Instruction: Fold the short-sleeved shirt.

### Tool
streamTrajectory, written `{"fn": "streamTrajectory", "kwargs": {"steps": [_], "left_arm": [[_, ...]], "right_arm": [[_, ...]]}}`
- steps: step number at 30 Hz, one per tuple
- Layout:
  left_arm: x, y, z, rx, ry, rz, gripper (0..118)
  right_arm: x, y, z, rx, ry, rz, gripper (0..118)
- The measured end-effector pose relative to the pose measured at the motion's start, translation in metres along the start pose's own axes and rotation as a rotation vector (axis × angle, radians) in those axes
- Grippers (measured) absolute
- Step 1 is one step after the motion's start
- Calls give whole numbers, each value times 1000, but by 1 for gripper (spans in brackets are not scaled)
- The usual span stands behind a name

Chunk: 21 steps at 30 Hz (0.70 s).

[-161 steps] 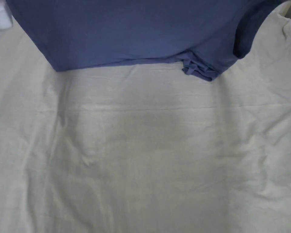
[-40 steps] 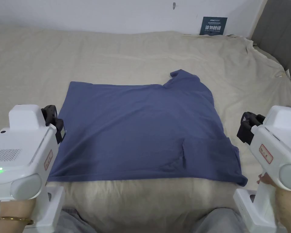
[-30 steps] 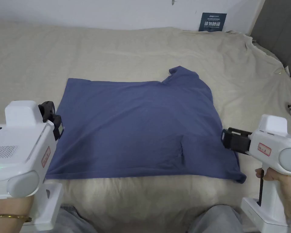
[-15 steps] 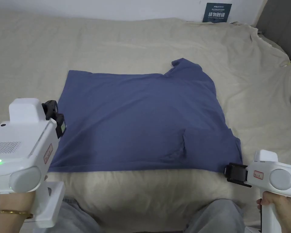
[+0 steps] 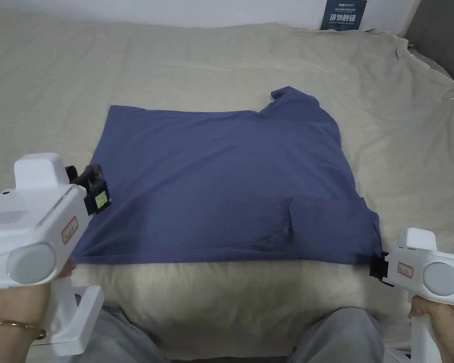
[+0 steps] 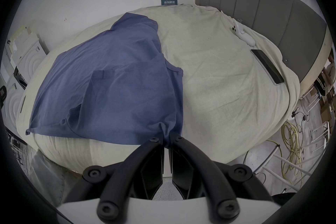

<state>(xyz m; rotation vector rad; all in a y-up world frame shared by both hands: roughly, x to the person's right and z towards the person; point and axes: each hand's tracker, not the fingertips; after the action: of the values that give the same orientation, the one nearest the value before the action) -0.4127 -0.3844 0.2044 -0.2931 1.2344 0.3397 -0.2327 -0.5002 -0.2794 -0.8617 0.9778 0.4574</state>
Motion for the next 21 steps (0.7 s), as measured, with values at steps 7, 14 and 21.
{"fn": "streamTrajectory", "kwargs": {"steps": [7, 14, 21], "left_arm": [[-32, 2, -17, -193, -13, 73, 118], [-73, -29, -36, -392, 81, -1, 118], [-87, -67, -57, -556, 103, -47, 100]], "right_arm": [[20, 9, -15, 27, 3, 17, 4], [32, 12, -28, 19, 2, 39, 4], [-5, 1, -5, 7, -6, 33, 4]]}}
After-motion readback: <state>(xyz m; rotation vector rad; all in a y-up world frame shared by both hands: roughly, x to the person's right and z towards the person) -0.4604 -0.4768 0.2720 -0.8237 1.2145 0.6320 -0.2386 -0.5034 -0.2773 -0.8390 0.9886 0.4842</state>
